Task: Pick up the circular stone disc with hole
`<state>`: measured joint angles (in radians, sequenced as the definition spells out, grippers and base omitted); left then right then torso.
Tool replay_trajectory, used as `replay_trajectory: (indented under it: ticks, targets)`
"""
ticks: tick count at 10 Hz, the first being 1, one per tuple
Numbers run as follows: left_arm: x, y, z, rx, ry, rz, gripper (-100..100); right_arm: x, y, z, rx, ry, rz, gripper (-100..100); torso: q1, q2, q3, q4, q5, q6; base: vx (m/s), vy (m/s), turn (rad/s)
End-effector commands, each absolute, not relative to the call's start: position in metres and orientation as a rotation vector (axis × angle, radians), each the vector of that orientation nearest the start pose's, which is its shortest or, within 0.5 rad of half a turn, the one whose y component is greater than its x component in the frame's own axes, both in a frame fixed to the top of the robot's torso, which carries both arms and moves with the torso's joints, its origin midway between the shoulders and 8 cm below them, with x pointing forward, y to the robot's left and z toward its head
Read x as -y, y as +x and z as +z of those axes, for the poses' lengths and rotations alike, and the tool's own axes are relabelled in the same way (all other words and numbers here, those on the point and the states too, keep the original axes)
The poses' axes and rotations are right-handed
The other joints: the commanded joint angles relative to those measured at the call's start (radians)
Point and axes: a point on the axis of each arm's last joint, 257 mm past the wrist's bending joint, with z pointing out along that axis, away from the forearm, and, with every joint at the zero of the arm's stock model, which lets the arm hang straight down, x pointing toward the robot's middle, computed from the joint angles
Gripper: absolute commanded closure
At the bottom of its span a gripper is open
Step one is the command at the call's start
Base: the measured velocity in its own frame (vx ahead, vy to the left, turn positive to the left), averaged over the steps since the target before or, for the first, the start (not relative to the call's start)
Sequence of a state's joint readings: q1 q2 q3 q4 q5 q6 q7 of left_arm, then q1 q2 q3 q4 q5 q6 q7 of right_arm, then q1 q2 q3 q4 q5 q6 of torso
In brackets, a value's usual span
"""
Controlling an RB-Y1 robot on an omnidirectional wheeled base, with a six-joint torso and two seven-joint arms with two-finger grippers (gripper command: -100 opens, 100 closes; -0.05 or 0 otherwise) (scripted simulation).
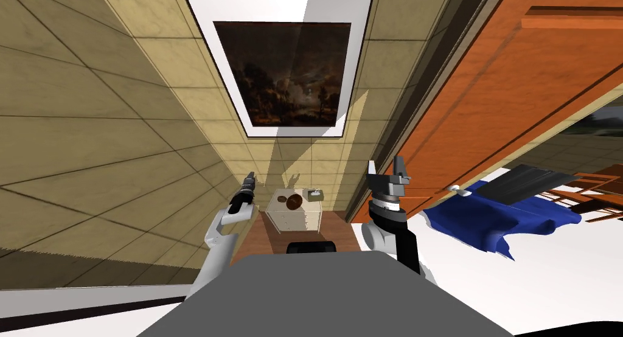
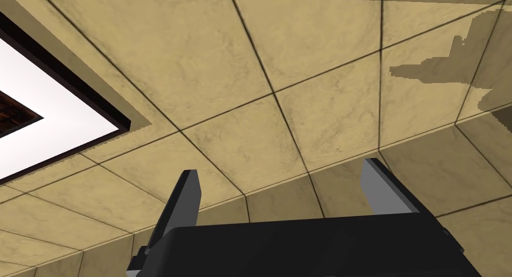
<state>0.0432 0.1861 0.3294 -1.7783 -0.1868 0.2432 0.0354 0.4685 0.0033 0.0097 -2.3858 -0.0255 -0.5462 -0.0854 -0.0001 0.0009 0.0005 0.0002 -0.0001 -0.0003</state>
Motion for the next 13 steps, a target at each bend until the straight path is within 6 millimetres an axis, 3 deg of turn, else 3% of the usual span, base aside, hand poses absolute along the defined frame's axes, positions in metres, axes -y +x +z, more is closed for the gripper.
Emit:
replay_trajectory:
  ticks: [1, 6, 13]
  targets:
    - [-0.47, 0.499, -0.177, -1.126, -1.22, -0.63, -100, 0.27, 0.312, 0.087, -0.448, 0.555, 1.459, 0, 0.0, 0.0, 0.0, 0.0, 0.0, 0.0, -0.009, -0.006, -0.118]
    - [-0.511, 0.502, -0.227, -1.158, -1.416, -0.524, -100, 0.27, 0.312, 0.087, -0.448, 0.555, 1.459, 0, 0.001, 0.0, 0.0, 0.0, 0.0, -0.001, -0.008, 0.0, -0.168]
    - [-0.539, 0.489, -0.296, -1.208, -1.667, -0.404, -100, 0.27, 0.312, 0.087, -0.448, 0.555, 1.458, 0, 0.001, 0.0, 0.0, 0.0, 0.0, -0.001, -0.006, 0.009, -0.13]
